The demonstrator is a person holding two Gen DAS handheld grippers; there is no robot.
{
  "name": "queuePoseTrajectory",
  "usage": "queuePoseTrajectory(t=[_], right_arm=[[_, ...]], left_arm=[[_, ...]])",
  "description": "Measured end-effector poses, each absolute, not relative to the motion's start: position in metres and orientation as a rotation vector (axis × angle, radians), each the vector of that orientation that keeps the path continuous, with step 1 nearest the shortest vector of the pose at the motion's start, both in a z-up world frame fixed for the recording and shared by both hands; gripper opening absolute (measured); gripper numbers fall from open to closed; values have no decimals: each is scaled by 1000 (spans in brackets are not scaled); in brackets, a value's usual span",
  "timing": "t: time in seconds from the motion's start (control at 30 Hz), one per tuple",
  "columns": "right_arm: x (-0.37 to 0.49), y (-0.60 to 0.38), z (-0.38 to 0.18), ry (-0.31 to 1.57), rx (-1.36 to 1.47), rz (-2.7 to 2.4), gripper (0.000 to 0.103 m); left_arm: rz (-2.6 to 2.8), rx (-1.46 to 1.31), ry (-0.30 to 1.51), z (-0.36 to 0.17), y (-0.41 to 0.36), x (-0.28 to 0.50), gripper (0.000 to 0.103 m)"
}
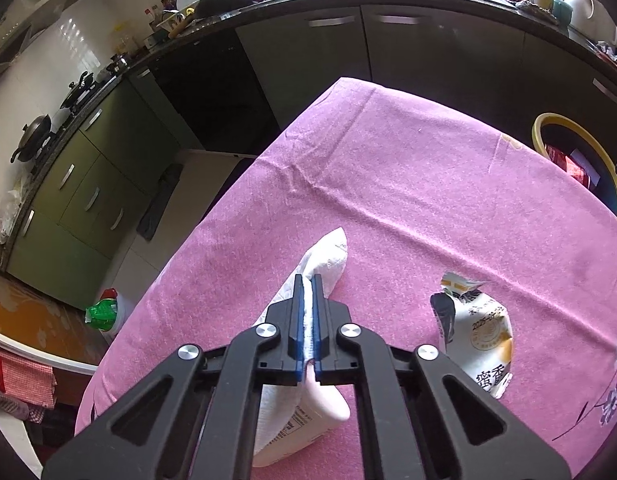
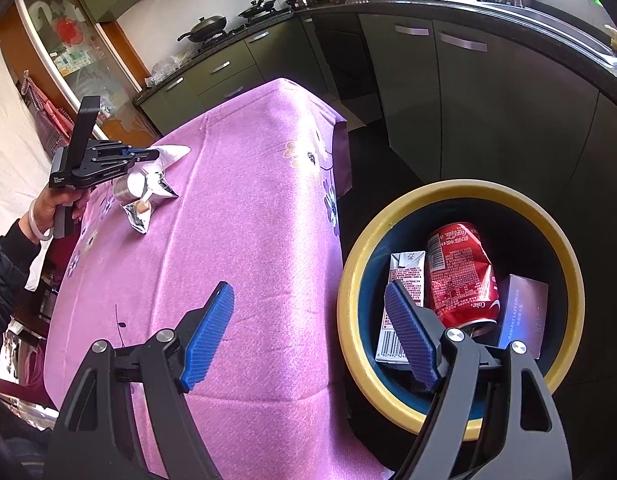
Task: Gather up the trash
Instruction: 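Close the left gripper on the white paper napkin and lift it, then carry the napkin over the bin and open the left gripper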
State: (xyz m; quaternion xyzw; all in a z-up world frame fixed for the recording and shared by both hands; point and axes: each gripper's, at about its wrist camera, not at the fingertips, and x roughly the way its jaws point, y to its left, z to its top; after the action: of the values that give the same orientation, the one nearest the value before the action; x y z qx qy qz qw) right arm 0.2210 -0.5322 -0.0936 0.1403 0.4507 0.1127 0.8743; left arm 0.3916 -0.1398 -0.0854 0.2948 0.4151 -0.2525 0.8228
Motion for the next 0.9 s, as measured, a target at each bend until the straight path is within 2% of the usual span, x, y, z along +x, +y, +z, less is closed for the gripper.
queuePoseTrajectory(t=[0.57, 0.9], right_arm=[[197, -542, -87, 915, 307, 235, 82], [143, -578, -88, 863, 351, 150, 83]], left_arm=[[-592, 639, 790, -25, -159, 328, 3], [-783, 642, 753, 15, -243, 252, 3]])
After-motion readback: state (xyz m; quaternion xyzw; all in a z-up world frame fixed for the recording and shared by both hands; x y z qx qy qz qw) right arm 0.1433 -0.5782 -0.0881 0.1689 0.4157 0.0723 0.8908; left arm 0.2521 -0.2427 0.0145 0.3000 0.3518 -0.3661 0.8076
